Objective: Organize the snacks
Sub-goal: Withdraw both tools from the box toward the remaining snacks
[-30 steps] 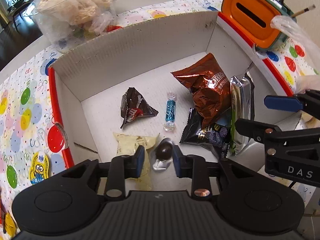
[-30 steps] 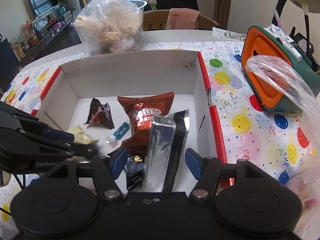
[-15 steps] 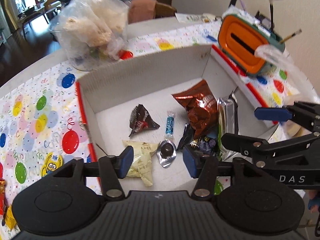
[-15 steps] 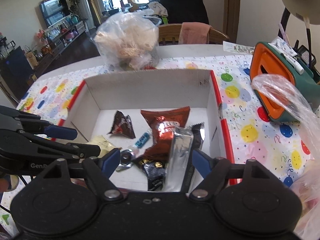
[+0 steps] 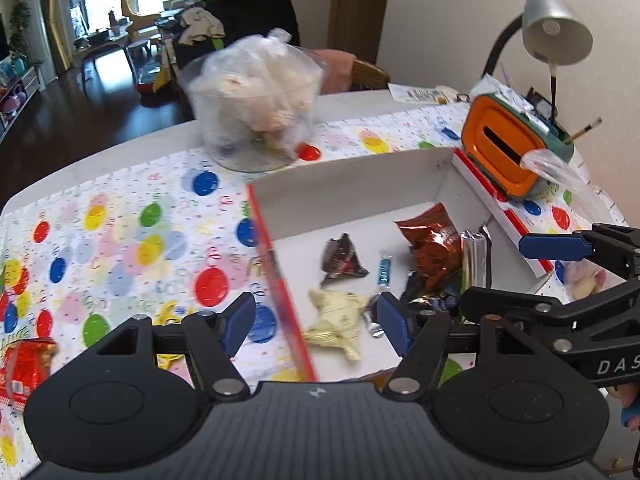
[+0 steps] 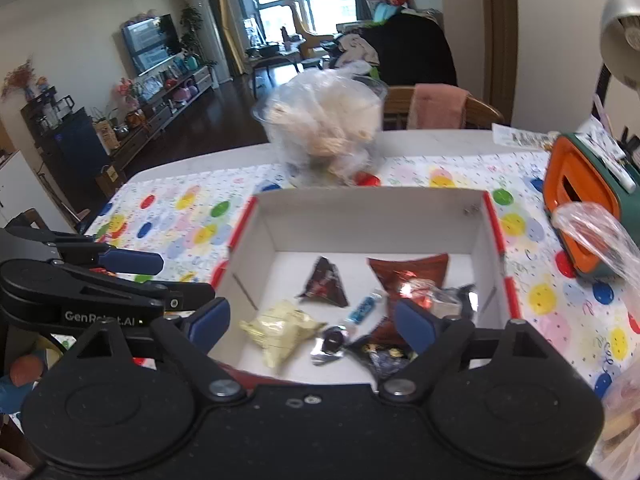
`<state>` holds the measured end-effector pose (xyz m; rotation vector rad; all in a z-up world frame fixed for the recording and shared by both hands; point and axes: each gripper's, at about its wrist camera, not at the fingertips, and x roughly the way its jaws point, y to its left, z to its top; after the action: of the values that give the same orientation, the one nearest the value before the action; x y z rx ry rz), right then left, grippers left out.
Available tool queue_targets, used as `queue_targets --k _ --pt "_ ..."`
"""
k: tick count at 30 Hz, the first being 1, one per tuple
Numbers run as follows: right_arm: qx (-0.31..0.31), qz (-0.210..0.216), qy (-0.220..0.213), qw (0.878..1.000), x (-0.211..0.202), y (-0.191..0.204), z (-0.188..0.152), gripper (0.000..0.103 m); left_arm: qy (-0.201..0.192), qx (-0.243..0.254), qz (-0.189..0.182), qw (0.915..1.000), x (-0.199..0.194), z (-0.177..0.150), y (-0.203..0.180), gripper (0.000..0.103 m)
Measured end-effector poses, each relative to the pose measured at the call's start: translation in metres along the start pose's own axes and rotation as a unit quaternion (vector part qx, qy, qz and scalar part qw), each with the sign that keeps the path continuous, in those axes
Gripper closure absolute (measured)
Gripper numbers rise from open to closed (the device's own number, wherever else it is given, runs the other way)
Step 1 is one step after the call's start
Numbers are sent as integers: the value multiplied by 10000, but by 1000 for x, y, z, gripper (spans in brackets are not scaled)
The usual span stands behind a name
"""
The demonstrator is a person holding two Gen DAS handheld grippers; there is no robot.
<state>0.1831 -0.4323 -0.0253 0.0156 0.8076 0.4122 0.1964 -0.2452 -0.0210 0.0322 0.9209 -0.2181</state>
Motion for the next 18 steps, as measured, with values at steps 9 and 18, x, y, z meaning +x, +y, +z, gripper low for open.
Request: queue_targets --k 9,18 --pt "-247 104 -223 9994 -3 51 3 5 -300 -298 130 9990 -35 -19 55 33" --pt "-340 143 -165 9992 17 109 7 0 -460 -552 321 9969 -61 -41 120 26"
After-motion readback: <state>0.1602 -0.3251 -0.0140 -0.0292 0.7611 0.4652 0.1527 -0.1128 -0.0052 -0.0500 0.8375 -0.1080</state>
